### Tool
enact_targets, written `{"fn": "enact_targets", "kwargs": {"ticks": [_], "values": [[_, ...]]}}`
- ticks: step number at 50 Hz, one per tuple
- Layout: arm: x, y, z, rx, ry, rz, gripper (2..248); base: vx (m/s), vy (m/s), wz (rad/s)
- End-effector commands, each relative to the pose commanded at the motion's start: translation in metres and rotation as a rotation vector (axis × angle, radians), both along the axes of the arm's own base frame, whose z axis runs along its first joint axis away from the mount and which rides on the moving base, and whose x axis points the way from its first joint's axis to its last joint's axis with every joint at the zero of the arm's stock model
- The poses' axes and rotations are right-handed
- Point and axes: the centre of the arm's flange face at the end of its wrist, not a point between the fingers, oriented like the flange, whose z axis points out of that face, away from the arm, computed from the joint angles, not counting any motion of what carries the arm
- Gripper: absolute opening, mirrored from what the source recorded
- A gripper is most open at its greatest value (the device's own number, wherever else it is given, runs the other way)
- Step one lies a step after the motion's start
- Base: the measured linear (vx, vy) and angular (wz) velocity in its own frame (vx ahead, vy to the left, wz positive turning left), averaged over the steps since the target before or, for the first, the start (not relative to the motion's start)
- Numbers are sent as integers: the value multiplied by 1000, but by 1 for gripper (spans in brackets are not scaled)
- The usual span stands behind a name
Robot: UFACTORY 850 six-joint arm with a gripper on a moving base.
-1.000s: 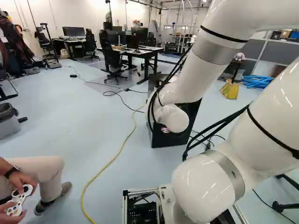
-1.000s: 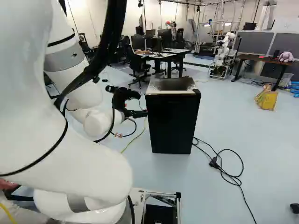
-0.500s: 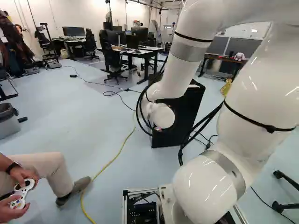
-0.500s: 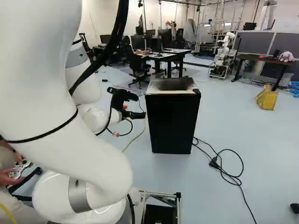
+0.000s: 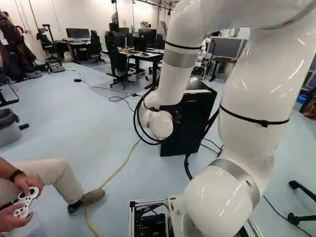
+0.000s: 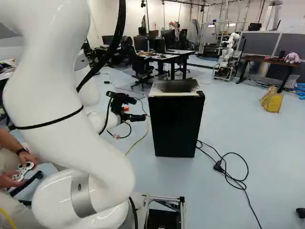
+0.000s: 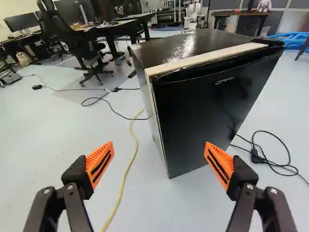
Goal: Grab a drink from the fridge
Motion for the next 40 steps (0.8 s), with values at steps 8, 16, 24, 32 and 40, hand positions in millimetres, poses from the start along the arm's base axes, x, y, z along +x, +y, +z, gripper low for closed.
{"fn": "enact_targets", "kwargs": {"ticks": [8,16,24,32,40], "values": [[8,10,-7,-14,-13,-15,247,0,0,0],[19,20,-15,-27,-24,-34,247,0,0,0],[30,30,-23,-38,-33,-56,247,0,0,0],[43,39,-32,-47,-43,-81,247,0,0,0],[56,48,-42,-56,-55,-109,247,0,0,0]]}}
